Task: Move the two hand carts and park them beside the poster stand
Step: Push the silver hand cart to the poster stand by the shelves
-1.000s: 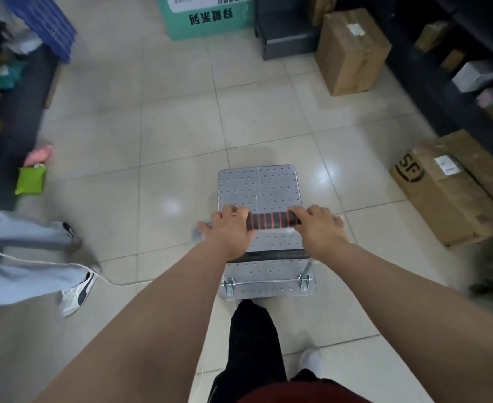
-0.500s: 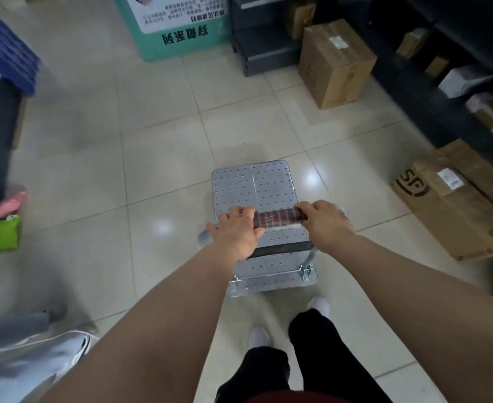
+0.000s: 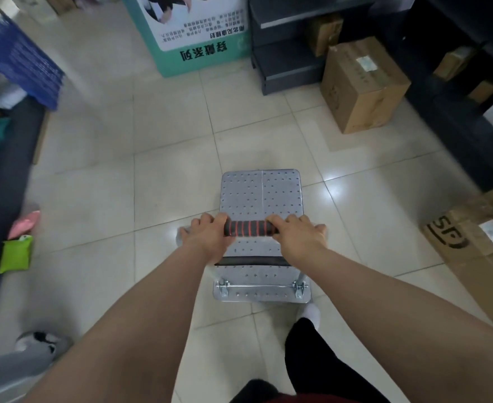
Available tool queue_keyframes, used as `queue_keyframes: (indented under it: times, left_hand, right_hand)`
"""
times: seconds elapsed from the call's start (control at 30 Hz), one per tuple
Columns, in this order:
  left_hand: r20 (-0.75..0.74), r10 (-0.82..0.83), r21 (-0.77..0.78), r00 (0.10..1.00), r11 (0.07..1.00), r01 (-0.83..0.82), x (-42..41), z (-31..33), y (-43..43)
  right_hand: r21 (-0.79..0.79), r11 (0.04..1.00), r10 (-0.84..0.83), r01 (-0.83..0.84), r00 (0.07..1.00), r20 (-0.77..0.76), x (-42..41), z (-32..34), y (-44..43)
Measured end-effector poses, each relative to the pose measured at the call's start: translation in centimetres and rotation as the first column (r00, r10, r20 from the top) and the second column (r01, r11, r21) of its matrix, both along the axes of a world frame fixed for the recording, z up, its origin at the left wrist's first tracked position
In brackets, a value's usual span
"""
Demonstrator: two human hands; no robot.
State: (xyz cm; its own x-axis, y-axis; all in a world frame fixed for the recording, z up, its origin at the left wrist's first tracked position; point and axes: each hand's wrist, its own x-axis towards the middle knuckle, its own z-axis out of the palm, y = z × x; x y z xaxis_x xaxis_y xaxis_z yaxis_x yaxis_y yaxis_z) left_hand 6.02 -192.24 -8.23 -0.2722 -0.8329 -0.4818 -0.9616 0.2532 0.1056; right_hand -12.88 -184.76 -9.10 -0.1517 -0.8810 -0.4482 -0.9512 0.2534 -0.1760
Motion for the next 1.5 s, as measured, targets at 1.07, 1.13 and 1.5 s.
queue_keyframes:
  times: [1.07,1.13,1.5]
  left_hand:
    - [-0.025,-0.065,0.101,0.998,0.993,0.067,-19.3,0.3,-36.9]
    - [-0.033,-0.040,0.116,0.999,0.992,0.043,-20.4,0.4,-39.2]
    - [-0.021,0.113,0.142,0.993,0.984,-0.109,-28.3,0.9,-49.2]
  right_hand:
    - [-0.140,0.989,0.050,-0.056,0.998,-0.050,-20.6,0.0,-39.2]
    - [-0.138,0.988,0.069,-0.074,0.997,-0.042,-21.9,-0.1,-41.8]
    - [-0.139,0.962,0.233,-0.235,0.972,-0.033,-30.4,-0.5,-55.1]
